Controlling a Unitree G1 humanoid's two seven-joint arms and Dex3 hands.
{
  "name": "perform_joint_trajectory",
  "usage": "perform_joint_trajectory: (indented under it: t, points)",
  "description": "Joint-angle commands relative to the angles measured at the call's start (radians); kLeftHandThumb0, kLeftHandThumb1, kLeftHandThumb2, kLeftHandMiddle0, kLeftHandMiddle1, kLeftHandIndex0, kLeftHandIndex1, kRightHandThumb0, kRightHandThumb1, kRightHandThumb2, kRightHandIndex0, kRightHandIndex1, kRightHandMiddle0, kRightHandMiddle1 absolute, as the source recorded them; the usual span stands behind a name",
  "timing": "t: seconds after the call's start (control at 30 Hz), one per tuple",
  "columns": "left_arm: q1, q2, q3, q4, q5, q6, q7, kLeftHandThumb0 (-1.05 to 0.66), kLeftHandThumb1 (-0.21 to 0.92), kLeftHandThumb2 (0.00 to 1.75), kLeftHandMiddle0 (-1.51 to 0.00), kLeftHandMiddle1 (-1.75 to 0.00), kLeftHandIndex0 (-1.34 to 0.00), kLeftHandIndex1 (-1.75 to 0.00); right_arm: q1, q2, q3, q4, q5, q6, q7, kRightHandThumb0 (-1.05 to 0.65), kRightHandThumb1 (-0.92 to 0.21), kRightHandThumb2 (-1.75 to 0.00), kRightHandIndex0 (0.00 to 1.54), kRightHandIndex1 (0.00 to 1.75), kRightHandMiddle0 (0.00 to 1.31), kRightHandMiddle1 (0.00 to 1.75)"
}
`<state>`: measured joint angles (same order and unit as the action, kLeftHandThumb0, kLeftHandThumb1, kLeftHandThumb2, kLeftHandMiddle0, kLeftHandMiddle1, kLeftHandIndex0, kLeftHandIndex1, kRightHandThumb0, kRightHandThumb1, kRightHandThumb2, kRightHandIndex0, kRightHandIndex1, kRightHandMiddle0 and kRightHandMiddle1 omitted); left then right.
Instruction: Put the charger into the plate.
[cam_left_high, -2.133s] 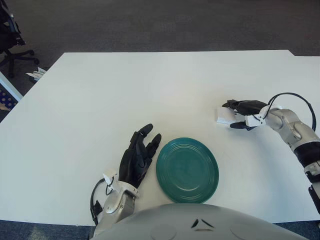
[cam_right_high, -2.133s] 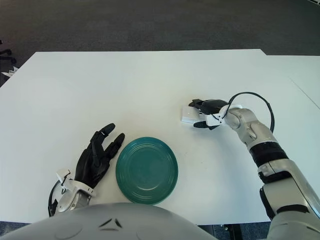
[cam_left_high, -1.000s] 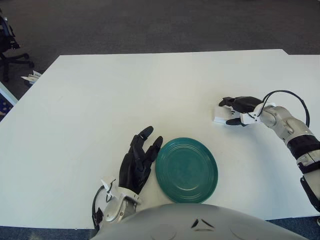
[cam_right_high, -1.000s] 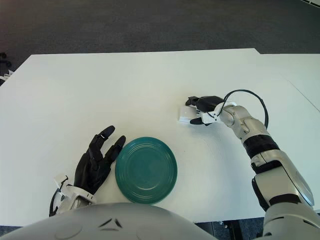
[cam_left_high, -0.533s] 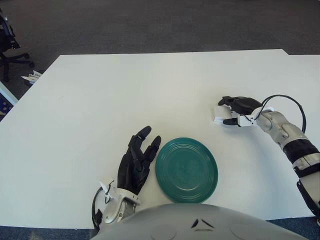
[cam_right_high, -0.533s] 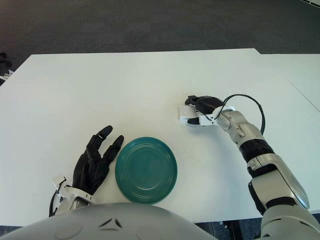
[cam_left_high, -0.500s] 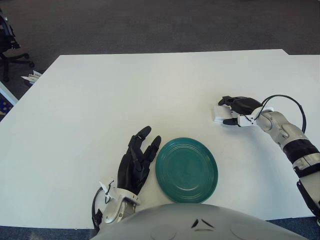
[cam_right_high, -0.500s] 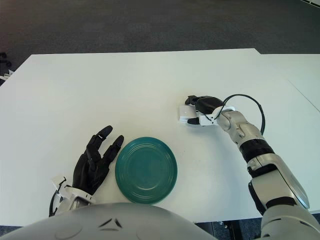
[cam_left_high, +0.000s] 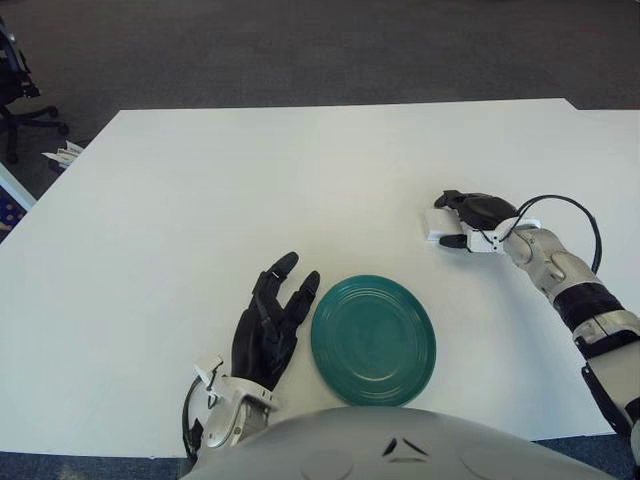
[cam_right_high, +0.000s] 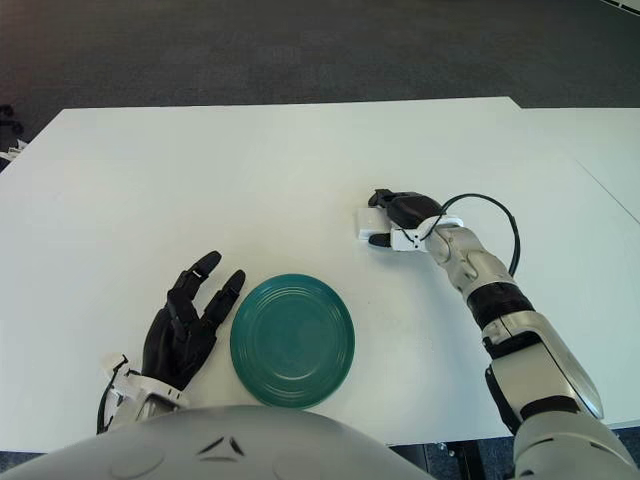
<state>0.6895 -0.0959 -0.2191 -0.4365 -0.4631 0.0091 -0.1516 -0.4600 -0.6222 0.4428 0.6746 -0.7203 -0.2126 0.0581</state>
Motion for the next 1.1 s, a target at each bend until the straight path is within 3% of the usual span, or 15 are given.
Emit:
perform_joint_trajectory:
  t: [0.0,0.67,1.07]
  points:
    - [-0.008,0.003,0.003,-0.005,-0.007,-0.001,-0.006,-0.91,0.92,0.92,-0.55,-0.04,-0.05,-0.94,0.019,0.026,0.032,0.064,-0.026,0.028,0.012,-0.77,-0.92,-0.58,0.23,0.0,0.0,0.61]
    - [-0.018,-0.018,-0.001,-0.005,-0.014,0.002,0.006,-0.92,0.92,0.87,-0.57,-0.05,-0.05,-0.95,-0.042,0.025,0.087,0.246,-0.04,-0.008,-0.084,-0.7,-0.92,-0.48,0.31,0.02,0.0,0.74]
    - [-0.02,-0.019,0.0,-0.001,0.005,-0.012,0.002,-1.0,0.92,0.92,-0.56,-0.04,-0.08,-0.96,-0.097,0.039,0.152,0.407,-0.069,-0.05,-0.202,-0.66,-0.92,-0.43,0.36,0.02,0.02,0.78]
